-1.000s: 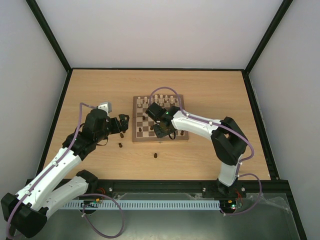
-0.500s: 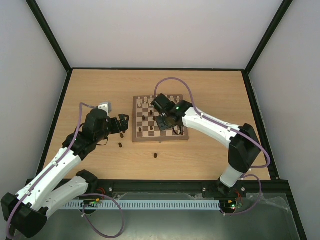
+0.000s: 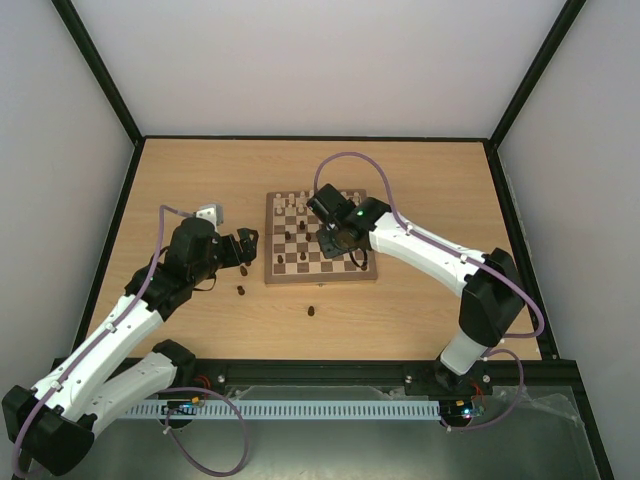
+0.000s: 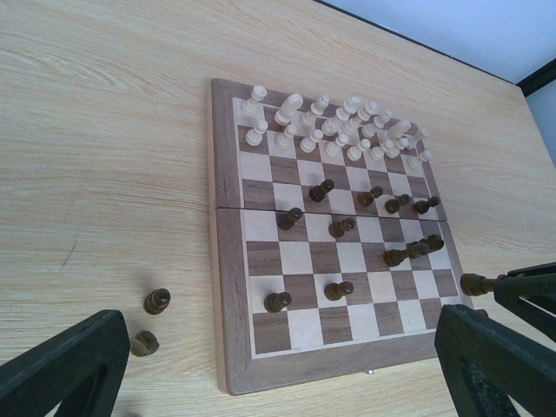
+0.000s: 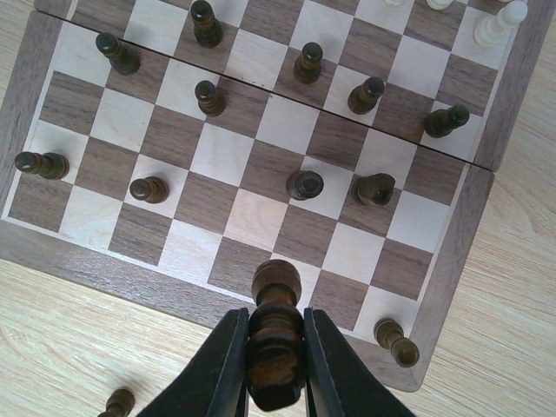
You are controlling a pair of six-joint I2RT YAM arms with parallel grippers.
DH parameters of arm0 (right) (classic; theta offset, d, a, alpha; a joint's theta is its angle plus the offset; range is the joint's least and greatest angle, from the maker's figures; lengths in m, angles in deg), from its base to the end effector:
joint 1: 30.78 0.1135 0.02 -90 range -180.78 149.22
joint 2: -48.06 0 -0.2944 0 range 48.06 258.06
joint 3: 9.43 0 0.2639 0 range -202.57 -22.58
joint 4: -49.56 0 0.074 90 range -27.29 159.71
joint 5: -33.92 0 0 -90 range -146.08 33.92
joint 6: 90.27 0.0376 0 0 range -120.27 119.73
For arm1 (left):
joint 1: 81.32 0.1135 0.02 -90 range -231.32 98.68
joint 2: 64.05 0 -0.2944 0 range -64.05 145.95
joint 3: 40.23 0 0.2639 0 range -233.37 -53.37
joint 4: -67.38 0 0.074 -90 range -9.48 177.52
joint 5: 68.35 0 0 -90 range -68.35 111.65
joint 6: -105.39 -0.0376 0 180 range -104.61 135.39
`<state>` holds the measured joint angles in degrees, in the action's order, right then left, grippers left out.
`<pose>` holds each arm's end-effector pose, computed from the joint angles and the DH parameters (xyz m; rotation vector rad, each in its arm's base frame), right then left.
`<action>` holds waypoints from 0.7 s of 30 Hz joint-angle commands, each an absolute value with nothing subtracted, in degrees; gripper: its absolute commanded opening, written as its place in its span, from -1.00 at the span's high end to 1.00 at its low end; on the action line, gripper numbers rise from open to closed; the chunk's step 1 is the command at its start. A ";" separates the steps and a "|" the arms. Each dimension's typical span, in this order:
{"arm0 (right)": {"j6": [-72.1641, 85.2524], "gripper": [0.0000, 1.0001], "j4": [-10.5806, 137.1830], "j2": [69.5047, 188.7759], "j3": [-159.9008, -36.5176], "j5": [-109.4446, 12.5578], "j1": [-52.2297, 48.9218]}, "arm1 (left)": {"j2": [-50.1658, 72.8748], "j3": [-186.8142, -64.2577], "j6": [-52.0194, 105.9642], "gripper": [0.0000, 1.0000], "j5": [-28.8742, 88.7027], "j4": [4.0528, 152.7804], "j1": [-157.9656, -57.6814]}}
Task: Set up the chess pieces on the board
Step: Place the chess piece on the chessboard.
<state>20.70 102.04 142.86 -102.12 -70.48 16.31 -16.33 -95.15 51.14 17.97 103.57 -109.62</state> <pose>0.2604 0.2663 0.3072 -0.4645 2.4463 0.1840 0.1608 -0.0838 0.3103 -0.1790 2.1271 -0.6087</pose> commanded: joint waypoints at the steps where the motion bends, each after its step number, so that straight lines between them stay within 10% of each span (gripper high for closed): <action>1: 20.21 0.70 104.42 142.71 -102.26 -69.96 15.98 | -16.20 -95.38 50.47 -0.99 17.34 102.97 -109.25; 21: 18.55 0.70 105.14 151.58 -105.74 -64.13 18.70 | -15.36 -94.96 50.12 -0.98 17.26 102.20 -108.77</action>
<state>19.56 101.91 148.94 -103.50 -64.79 17.51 -15.56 -95.15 50.72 17.93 103.35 -109.25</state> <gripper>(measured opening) 0.155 0.993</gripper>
